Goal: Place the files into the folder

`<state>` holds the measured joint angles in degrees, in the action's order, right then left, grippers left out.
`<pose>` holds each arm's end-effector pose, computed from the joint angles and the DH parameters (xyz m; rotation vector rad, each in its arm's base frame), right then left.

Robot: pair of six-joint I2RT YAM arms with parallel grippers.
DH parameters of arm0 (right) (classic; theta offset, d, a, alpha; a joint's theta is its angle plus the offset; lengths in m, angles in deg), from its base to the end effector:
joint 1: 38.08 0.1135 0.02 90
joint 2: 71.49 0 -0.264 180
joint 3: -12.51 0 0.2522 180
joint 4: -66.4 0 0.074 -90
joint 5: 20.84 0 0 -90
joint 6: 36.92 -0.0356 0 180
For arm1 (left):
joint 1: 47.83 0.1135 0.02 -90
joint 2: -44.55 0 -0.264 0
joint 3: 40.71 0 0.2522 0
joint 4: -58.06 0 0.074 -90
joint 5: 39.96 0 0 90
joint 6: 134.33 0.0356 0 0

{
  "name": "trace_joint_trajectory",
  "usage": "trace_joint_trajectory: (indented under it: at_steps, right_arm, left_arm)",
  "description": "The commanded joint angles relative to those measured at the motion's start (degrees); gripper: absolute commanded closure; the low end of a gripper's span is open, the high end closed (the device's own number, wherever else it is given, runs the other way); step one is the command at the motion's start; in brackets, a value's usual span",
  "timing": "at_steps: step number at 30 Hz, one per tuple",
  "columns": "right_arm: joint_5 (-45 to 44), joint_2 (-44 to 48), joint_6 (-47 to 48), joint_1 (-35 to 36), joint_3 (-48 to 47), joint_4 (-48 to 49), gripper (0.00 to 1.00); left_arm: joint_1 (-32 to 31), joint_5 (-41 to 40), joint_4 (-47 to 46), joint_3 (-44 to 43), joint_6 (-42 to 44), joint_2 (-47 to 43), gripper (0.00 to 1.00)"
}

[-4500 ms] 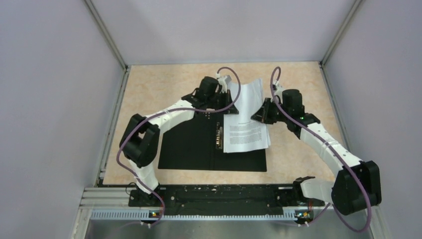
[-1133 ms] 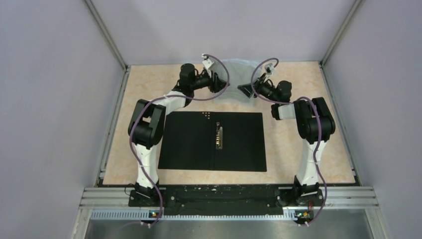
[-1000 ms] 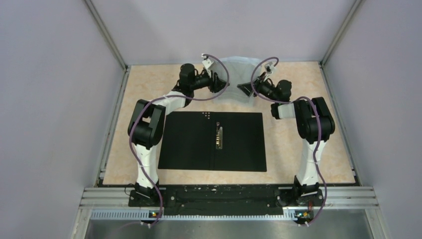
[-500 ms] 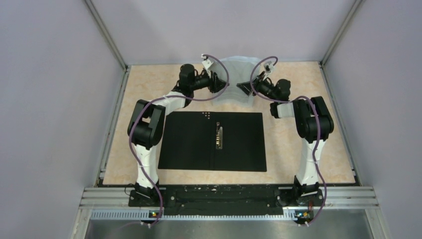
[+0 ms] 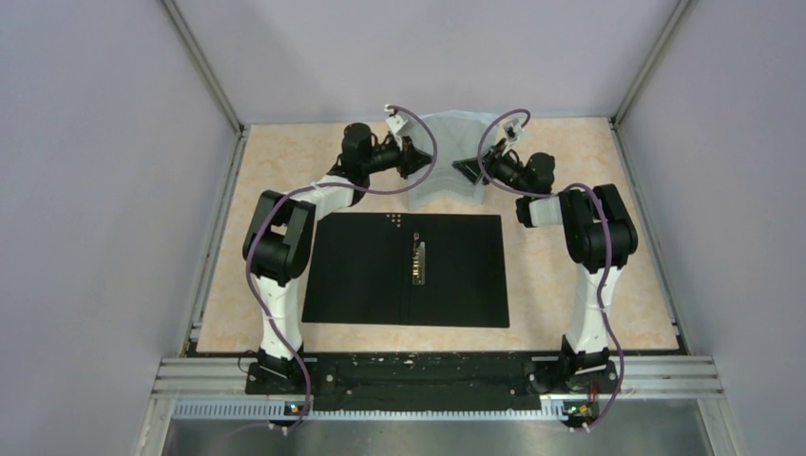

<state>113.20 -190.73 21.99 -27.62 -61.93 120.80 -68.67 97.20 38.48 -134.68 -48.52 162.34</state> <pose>0.4145 0.1017 0.1828 -0.4088 1.4983 1.1177 0.4316 -0.1922 0.2379 0.8694 1.4826 -0.9992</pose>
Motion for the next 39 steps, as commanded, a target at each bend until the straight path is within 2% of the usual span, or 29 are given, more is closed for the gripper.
trace_joint_trajectory:
  at_steps: [1, 2, 8, 15, 18, 22, 27, 34, 37, 39]
  right_arm:
    - [0.8, 1.6, 1.0, 0.7, -0.3, 3.3, 0.5]
    - [1.1, 2.0, 0.8, 0.7, -0.5, 3.0, 0.5]
    - [3.6, 10.6, 0.8, 0.0, -0.2, -1.2, 0.5]
    - [7.3, 26.5, -1.7, -0.6, 5.5, -3.8, 0.5]
    - [8.4, 34.0, -2.0, -0.4, 7.1, -7.4, 0.52]
    - [8.7, 42.2, -1.3, 0.7, 8.9, -13.1, 0.55]
    - [4.9, 50.9, 5.0, 3.7, 9.6, -27.4, 0.58]
    - [3.4, 57.4, 3.7, 3.9, 12.0, -34.3, 0.68]
    - [3.1, 58.5, 2.9, 4.0, 12.1, -37.6, 0.76]
    - [2.6, 58.9, 2.8, 4.0, 11.7, -40.9, 0.77]
  left_arm:
    - [-0.2, 1.7, -2.9, -0.5, 0.8, -3.1, 0.97]
    - [-0.1, 1.9, -2.9, -0.9, 0.6, -3.2, 1.0]
    - [-0.1, 3.6, 0.5, -2.3, 0.5, -10.3, 1.0]
    - [-0.2, 8.8, 7.1, 0.9, -1.8, -23.5, 1.0]
    - [-0.7, 10.3, 9.5, 2.2, -3.3, -28.6, 1.0]
    - [-2.4, 11.1, 17.6, 1.7, -1.6, -33.5, 1.0]
    - [-4.8, 10.5, 22.0, 1.4, -4.3, -36.4, 1.0]
    - [-5.5, 10.3, 25.2, 0.9, -8.9, -37.5, 1.0]
    - [-5.6, 9.6, 27.9, 0.7, -9.4, -37.6, 1.0]
    - [-5.6, 8.9, 30.3, 0.1, -9.4, -37.3, 1.0]
